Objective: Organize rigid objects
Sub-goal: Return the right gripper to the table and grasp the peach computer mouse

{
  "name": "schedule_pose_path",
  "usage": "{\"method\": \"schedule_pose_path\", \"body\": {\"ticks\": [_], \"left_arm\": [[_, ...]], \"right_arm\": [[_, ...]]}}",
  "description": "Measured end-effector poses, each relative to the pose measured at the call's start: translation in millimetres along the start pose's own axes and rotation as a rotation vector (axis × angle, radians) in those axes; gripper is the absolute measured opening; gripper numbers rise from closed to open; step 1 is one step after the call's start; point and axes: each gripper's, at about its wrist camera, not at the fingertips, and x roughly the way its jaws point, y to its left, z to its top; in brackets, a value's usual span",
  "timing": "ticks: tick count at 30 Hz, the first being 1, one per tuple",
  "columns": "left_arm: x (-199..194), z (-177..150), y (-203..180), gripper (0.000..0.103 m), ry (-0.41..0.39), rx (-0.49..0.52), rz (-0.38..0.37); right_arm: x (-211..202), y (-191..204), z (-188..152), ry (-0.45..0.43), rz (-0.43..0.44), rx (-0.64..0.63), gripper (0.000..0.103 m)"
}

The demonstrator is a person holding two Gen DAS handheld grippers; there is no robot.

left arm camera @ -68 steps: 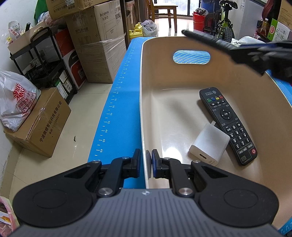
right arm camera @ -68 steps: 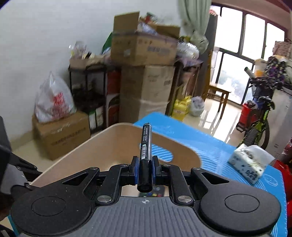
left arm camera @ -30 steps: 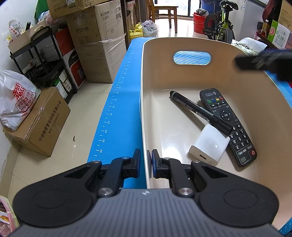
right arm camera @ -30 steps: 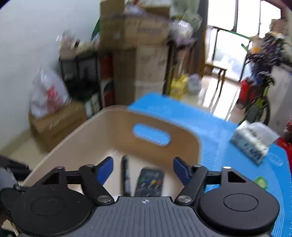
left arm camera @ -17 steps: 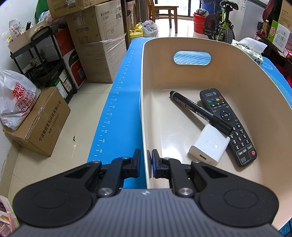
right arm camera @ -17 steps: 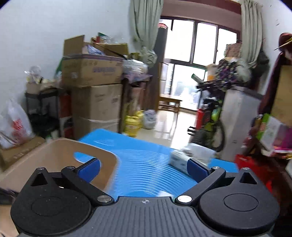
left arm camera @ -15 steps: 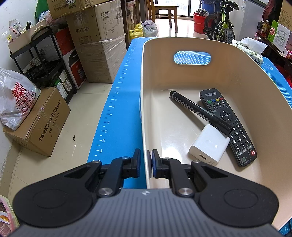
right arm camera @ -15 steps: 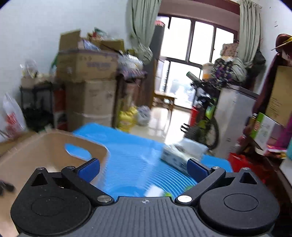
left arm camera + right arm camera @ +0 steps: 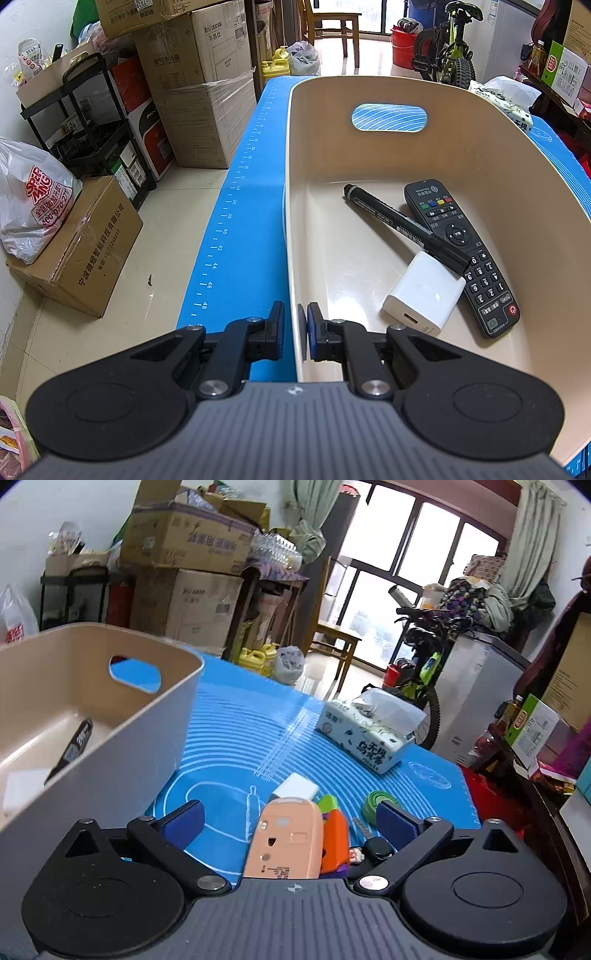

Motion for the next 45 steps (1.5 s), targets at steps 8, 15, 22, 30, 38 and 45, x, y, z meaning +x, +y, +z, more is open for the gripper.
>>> {"method": "schedule_pose_path", "body": {"ticks": [8, 15, 22, 30, 38, 45], "left_arm": [[-1, 0, -1, 0.016, -0.001, 0.001, -0.002], [-1, 0, 0, 0.016, 0.000, 0.001, -0.001], [-1, 0, 0, 0.016, -0.001, 0.000, -0.001], [-1, 0, 0, 0.016, -0.001, 0.000, -0.002], [-1, 0, 0, 0.016, -0.001, 0.000, -0.002], [-1, -1, 1, 0.016, -0.001, 0.000, -0.002]], "right_arm": [[26, 5, -7, 0.051, 0.016, -0.011, 0.086], [42, 15, -13, 0.097, -0.007, -0.039, 0.079], [54, 14, -18, 0.122, -0.039, -0.046, 0.072], [63, 21, -23, 0.118, -0.072, -0.084, 0.062], [60, 19, -25, 0.111, -0.065, -0.061, 0.062], [52, 13, -23, 0.071, -0.057, -0.040, 0.062]]}}
